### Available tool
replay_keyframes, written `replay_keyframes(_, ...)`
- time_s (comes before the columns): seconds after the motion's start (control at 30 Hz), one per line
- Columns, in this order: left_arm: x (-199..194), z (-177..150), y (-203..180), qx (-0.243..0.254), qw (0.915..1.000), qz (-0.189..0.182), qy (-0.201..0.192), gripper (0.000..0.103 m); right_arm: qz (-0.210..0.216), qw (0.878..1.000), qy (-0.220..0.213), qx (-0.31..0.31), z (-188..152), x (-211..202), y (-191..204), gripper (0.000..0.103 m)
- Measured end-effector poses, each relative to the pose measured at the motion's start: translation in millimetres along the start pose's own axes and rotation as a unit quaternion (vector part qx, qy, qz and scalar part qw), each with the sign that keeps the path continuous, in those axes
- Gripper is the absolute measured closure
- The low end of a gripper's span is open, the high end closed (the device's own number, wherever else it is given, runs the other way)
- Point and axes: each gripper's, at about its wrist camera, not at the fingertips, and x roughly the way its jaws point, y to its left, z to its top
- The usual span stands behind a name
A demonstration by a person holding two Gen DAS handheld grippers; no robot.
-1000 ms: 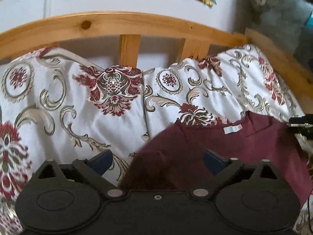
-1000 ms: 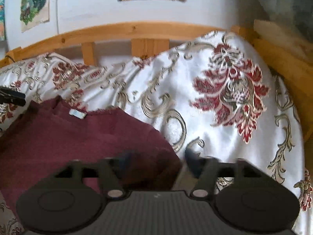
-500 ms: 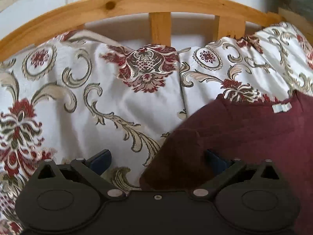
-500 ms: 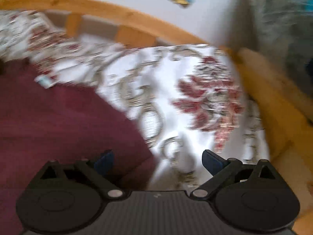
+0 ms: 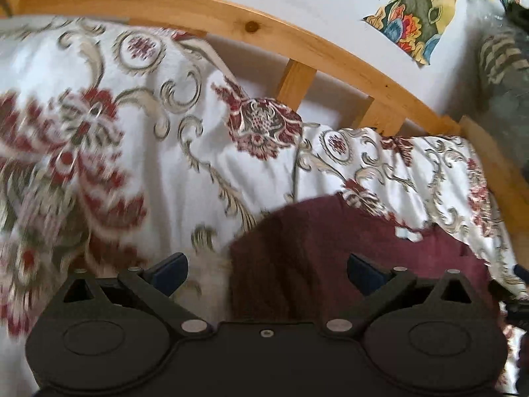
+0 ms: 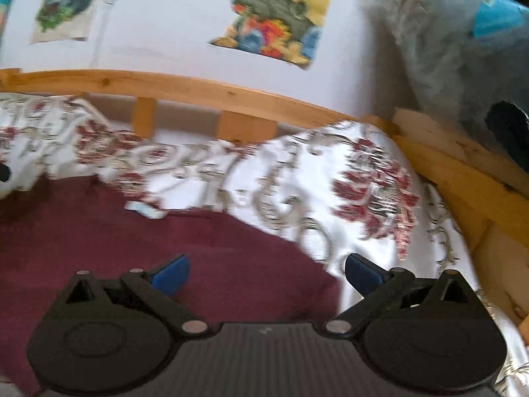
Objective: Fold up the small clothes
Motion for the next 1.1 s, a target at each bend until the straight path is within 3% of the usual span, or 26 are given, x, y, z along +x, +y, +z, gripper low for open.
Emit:
replay_keyframes(0.3,-24,-40,-14,0.041,0.9968,-0.024,0.064,0.001,0.040,0.999,0.014,-0.029,-7,-25,51,0.000)
replay_keyframes(0.6,-48,-74,-14,-0.008,0.9928,-0.053,0.107,0.001,0.039,0.998,0.039,-0.001,-13,-57,66,0.000)
replay_keyframes(0.83,-46,-85,-12,-0.056,0.9918,-0.039,0.108,0.001,0.020,0.999,0.040,0.010,-18,-73,77,0.000)
replay_keyframes(1.1,-31,-88,-19,-0.031,0.9925,-0.014,0.117,0.001,0.022,0.999,0.032,-0.032,-38,-53,100,0.000)
